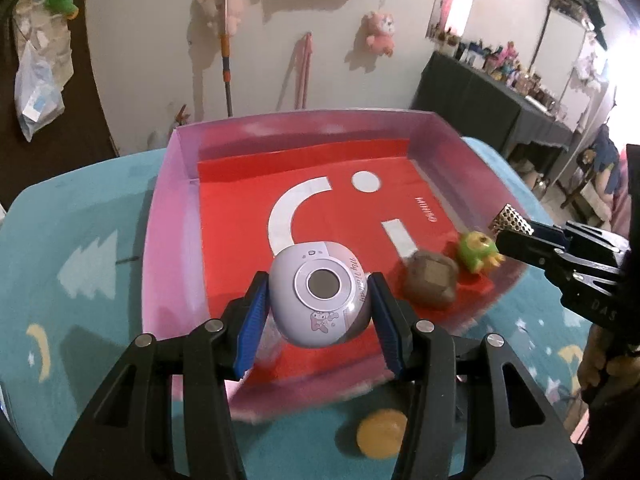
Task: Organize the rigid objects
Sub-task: 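Carry the gold cylinder into the pink box with the right tool while the left tool carries the compact in, then open both tools to release the cylinder and compact inside the box, then withdraw both tools from the pink box back over the table, then grasp the clear glass cup with the right tool while the left tool grasps the amber disc, then carry the glass cup into the pink box with the right tool while the left tool carries the disc in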
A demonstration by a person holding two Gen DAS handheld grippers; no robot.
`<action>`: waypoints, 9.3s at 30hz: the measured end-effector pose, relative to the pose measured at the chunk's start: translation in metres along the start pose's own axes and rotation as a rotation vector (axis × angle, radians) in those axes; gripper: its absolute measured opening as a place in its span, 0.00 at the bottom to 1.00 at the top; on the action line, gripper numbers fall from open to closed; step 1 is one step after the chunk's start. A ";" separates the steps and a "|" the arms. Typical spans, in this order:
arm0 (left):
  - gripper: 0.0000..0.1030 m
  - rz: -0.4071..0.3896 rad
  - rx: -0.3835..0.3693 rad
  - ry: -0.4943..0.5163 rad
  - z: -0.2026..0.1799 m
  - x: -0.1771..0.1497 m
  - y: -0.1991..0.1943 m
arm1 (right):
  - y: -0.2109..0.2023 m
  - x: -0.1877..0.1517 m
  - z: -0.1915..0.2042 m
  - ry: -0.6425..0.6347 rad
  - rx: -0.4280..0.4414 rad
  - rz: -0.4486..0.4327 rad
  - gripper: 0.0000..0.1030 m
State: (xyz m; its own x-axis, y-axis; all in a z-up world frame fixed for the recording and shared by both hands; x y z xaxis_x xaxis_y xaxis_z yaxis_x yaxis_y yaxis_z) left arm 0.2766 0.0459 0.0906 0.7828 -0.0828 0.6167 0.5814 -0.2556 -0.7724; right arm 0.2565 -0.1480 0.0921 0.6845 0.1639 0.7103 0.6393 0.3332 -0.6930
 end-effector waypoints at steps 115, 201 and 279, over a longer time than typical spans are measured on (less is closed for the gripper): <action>0.95 -0.331 0.075 -0.004 -0.071 -0.184 -0.115 | -0.120 -0.153 0.042 0.030 -0.101 -0.194 1.00; 0.35 -0.008 -0.018 0.013 -0.041 -0.106 -0.015 | -0.014 -0.096 0.012 -0.005 -0.031 0.066 0.42; 0.35 0.311 -0.118 0.423 -0.035 0.056 0.096 | 0.135 0.051 0.029 -0.447 0.217 0.418 0.43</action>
State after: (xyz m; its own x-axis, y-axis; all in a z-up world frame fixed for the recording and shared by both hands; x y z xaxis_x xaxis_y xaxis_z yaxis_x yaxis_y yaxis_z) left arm 0.3684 -0.0167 0.0561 0.7424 -0.5466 0.3873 0.2880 -0.2616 -0.9212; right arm 0.3676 -0.0672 0.0383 0.6184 0.6758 0.4010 0.2329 0.3297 -0.9149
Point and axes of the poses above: each gripper's, at about its wrist camera, not at the fingertips, and y roughly the way its jaws point, z to its left, x to its top, the point moved 1 cm from there along y, roughly the way its jaws point, and after that the axes turned 3 degrees about -x, right-handed, at the moved point
